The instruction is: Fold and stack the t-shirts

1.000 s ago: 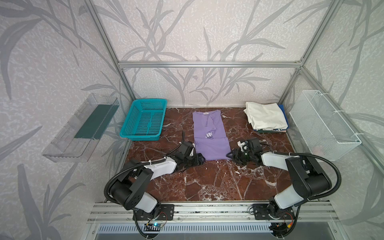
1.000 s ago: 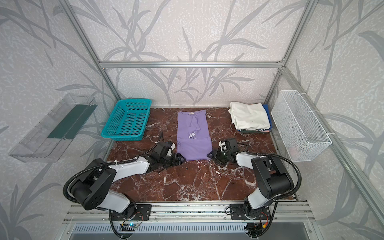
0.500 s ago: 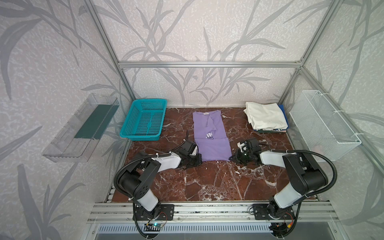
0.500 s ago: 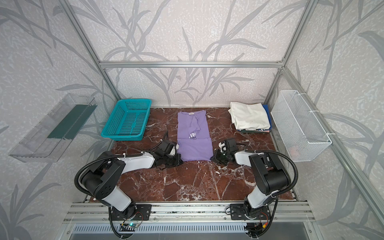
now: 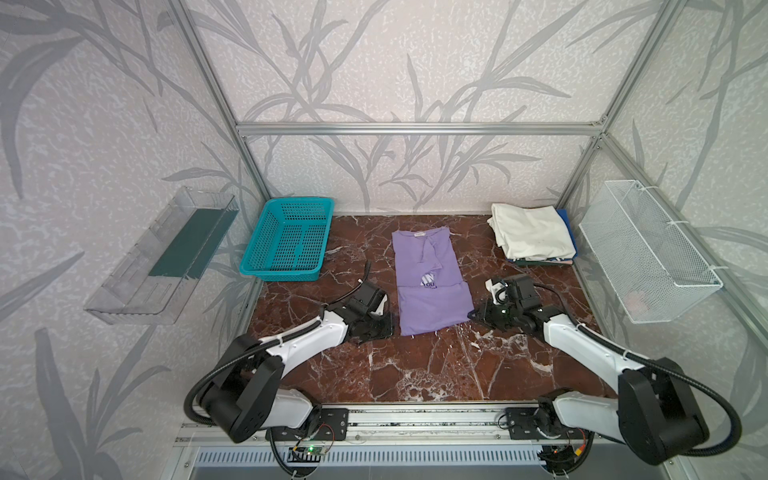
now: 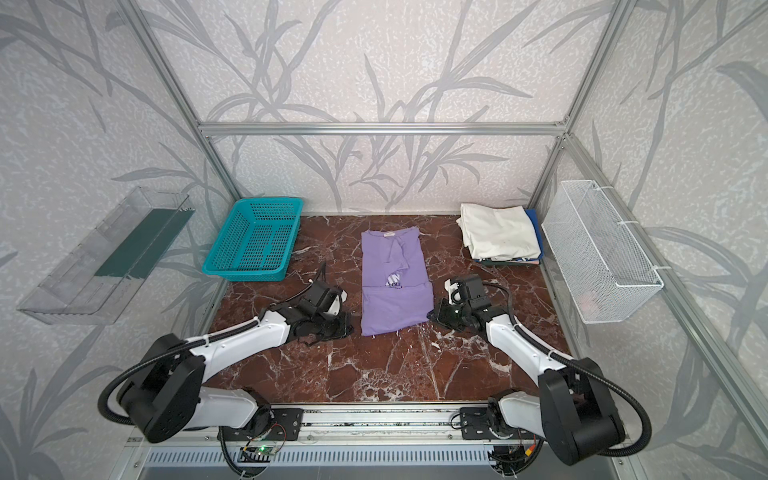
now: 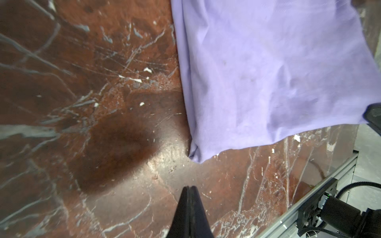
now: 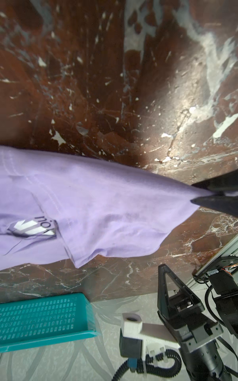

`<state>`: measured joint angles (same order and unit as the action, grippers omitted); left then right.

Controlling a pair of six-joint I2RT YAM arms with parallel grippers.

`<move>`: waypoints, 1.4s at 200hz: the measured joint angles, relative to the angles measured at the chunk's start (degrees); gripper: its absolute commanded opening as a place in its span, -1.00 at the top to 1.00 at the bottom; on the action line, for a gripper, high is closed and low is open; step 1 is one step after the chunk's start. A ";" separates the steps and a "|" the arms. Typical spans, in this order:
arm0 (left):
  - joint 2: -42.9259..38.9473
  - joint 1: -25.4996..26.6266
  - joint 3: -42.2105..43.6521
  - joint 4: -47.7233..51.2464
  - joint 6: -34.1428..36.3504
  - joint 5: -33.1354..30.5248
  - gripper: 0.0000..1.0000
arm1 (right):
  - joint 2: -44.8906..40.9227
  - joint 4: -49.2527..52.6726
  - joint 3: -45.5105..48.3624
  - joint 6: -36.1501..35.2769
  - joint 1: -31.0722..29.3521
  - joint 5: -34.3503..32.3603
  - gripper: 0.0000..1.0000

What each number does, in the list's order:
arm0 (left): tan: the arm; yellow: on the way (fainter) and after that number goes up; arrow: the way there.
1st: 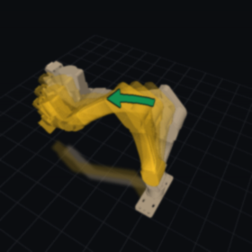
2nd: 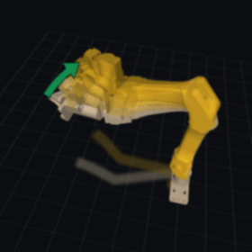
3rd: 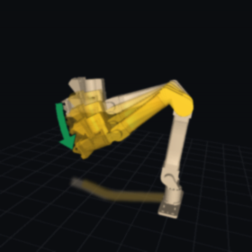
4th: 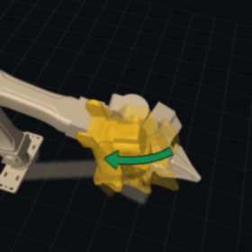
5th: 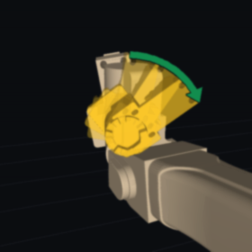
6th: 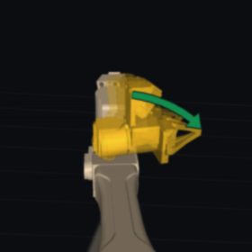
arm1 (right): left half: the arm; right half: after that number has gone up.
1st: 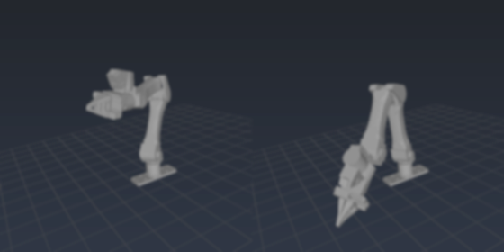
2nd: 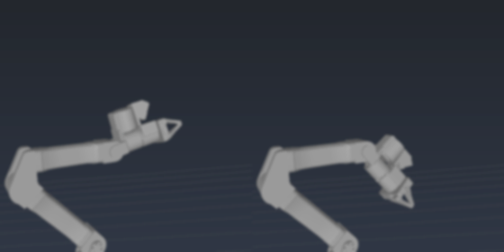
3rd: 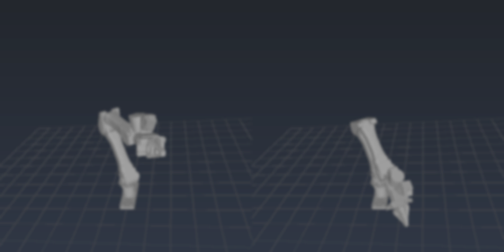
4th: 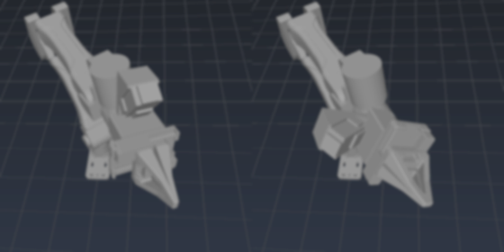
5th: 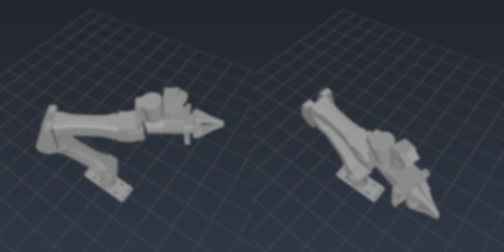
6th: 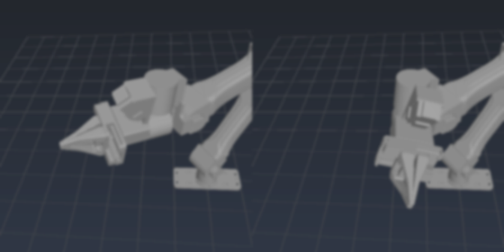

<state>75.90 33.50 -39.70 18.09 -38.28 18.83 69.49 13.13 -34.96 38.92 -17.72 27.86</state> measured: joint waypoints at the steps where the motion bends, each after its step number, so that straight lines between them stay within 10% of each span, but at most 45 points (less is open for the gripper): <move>1: -0.17 0.00 0.00 0.09 0.00 -0.07 1.00 | -0.24 0.22 -0.02 -0.02 -0.04 -0.07 1.00; 55: -5.49 1.92 1.86 0.70 -1.25 -1.77 0.19 | -2.08 3.30 0.09 -0.57 -0.46 -1.29 1.00; 160: 5.38 6.73 2.80 -6.93 -2.84 -1.14 0.09 | -1.92 1.81 2.71 1.57 -0.61 -1.25 1.00; 236: 12.11 6.97 0.26 -10.73 -2.21 -0.09 0.33 | -1.95 0.39 5.33 2.08 -0.68 -0.98 1.00; 280: 14.71 6.97 -1.25 -11.02 -1.38 0.94 1.00 | -1.70 0.26 5.57 1.31 -0.72 -0.87 1.00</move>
<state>90.61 40.47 -40.95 7.07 -39.66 19.77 67.79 13.39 -29.39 40.23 -18.44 26.98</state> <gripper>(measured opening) 0.053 0.053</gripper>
